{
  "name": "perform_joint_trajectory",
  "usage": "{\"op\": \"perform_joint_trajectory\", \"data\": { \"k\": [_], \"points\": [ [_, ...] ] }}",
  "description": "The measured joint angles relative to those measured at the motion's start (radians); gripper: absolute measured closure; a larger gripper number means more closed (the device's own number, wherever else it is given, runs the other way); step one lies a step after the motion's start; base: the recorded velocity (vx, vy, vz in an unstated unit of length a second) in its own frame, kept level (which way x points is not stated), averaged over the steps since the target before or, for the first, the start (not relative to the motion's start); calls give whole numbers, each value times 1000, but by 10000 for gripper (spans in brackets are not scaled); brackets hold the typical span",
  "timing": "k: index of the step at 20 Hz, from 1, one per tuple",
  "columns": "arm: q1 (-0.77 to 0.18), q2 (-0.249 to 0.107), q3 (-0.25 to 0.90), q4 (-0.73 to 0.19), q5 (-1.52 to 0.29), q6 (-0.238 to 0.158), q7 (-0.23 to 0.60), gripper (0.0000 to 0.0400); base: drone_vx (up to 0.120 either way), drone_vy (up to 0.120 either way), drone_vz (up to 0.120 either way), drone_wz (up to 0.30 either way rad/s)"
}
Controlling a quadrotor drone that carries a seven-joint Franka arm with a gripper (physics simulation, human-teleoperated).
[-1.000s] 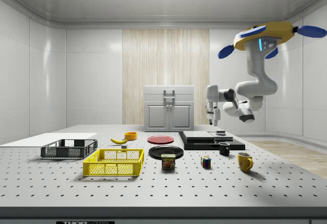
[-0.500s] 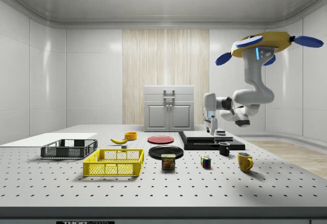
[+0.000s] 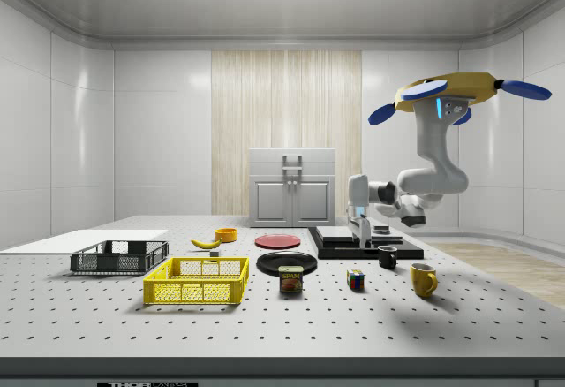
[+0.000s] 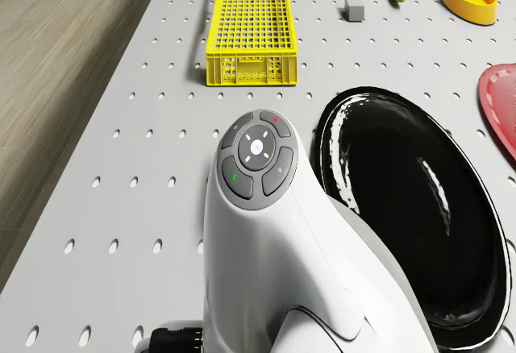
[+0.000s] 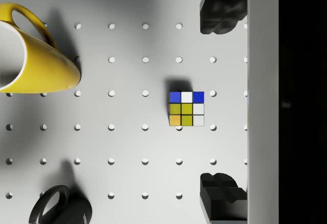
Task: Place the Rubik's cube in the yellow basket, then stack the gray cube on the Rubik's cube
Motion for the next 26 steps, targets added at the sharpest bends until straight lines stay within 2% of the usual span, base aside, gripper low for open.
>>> {"op": "perform_joint_trajectory", "data": {
  "k": [14, 17, 26],
  "points": [
    [-22, -66, 20, 5, 34, 61, 21, 0, 0, 0, -120, 0],
    [-26, -80, 24, 6, 41, 73, 24, 0, 0, -53, -120, 0],
    [-48, -120, -5, 29, 20, 127, 29, 0, 0, 0, 0, 0]
  ]
}}
